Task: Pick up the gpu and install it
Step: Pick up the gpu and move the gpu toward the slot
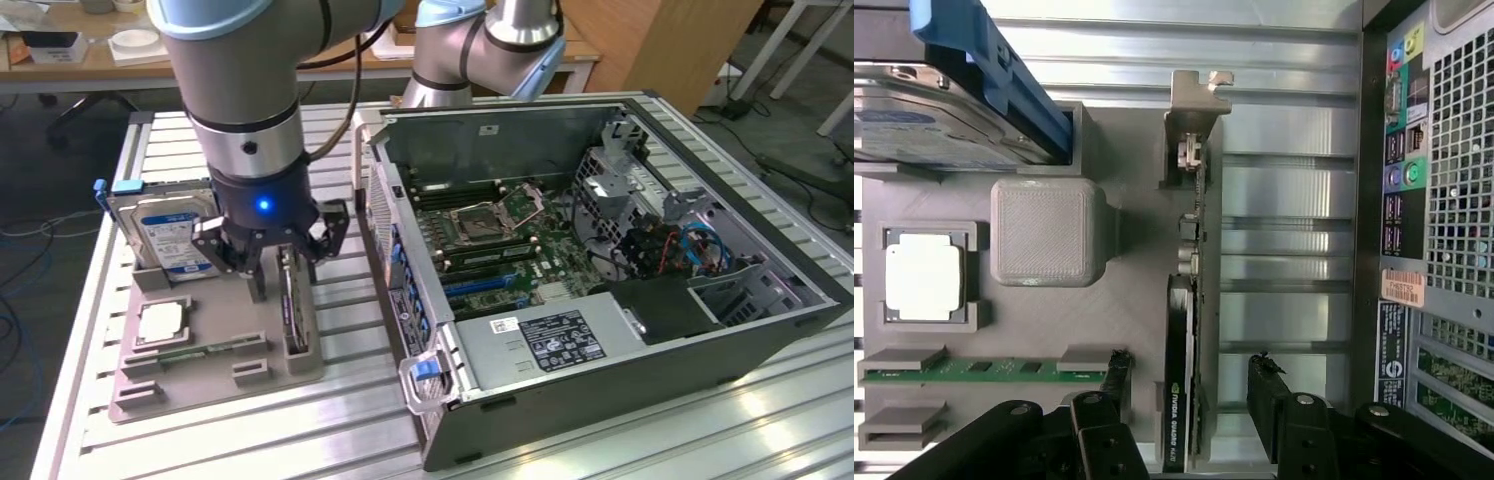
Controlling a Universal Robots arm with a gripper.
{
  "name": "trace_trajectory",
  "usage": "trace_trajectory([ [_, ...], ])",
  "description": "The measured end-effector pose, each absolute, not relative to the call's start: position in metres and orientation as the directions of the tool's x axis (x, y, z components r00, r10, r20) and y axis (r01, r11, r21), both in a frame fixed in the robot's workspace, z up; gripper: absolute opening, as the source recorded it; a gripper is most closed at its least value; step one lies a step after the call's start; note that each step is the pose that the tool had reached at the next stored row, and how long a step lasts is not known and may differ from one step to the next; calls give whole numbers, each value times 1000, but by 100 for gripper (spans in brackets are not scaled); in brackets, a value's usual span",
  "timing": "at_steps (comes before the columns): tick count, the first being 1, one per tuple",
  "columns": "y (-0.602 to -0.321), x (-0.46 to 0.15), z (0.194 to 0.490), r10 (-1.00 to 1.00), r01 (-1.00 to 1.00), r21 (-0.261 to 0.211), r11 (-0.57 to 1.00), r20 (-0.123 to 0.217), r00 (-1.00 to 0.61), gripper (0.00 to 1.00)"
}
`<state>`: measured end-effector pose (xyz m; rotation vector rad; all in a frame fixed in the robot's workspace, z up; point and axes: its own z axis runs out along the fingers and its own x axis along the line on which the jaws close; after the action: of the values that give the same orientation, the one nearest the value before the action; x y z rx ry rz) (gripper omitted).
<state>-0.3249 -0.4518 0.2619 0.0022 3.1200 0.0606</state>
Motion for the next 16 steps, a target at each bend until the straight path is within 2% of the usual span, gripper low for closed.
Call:
trace_trajectory([
  [16, -452, -325, 246, 2, 1, 39, 999, -21, -1000, 59],
])
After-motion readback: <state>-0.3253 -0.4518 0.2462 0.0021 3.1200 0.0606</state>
